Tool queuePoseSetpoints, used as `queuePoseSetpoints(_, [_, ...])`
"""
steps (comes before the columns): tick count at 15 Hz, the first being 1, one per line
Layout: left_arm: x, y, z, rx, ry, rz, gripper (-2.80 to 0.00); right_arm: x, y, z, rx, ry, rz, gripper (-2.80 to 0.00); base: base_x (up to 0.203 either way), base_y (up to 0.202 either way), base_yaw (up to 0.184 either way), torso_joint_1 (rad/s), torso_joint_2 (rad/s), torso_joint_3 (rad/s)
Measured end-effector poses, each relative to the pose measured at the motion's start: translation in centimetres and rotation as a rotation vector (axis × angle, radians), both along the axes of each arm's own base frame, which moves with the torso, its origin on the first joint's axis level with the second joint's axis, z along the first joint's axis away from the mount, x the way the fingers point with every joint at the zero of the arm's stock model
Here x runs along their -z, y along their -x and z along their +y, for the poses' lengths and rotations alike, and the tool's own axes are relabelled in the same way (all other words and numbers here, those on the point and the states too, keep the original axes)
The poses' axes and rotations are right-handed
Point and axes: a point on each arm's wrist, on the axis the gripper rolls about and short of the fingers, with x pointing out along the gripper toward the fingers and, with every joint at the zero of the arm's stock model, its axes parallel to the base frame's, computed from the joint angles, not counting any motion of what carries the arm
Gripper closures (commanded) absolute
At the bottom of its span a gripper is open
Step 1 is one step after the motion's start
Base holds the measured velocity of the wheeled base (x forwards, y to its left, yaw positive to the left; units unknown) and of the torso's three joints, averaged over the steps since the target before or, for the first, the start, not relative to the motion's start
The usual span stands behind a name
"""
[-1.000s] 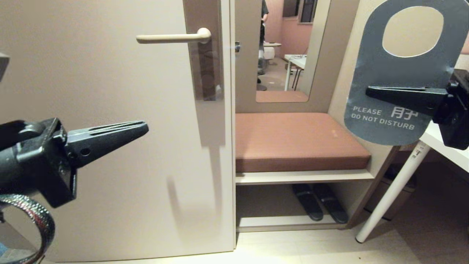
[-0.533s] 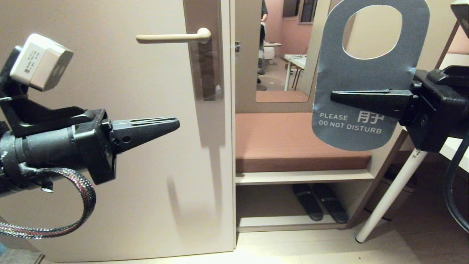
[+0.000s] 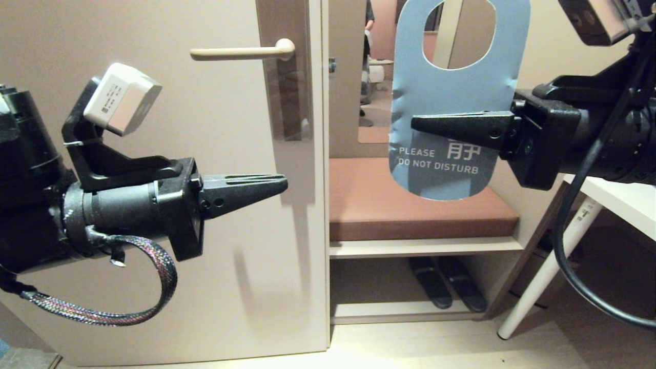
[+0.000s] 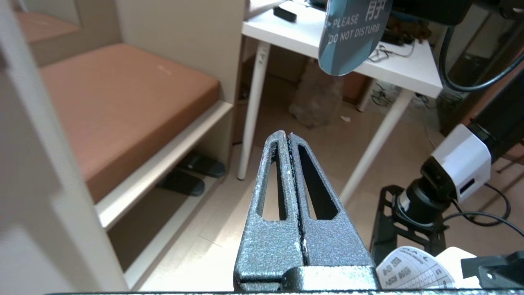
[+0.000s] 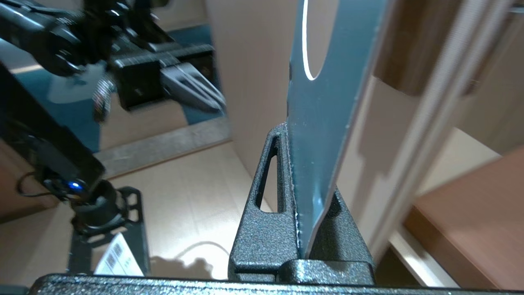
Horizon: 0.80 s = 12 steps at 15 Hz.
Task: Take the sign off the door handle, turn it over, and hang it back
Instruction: Hand it to the other hand
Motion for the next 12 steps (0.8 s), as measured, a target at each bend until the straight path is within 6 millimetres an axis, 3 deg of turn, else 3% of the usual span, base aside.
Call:
queuePoseSetpoints(6, [0.7,-0.8,-1.2,0.030,0.002,-0.008,0.00,0.7,0.0,2.0,-0.065,0.000,0.021,0.00,0.000,0.000,0.000,0.000,0.00,0.000])
queuePoseSetpoints(12, [1.3,-0.8,-2.1,0.062,-0.007,0.004,0.00,1.1,0.2,2.6,-0.085,0.008,0.032,0.00,0.000,0.000,0.000,0.000,0.00,0.000])
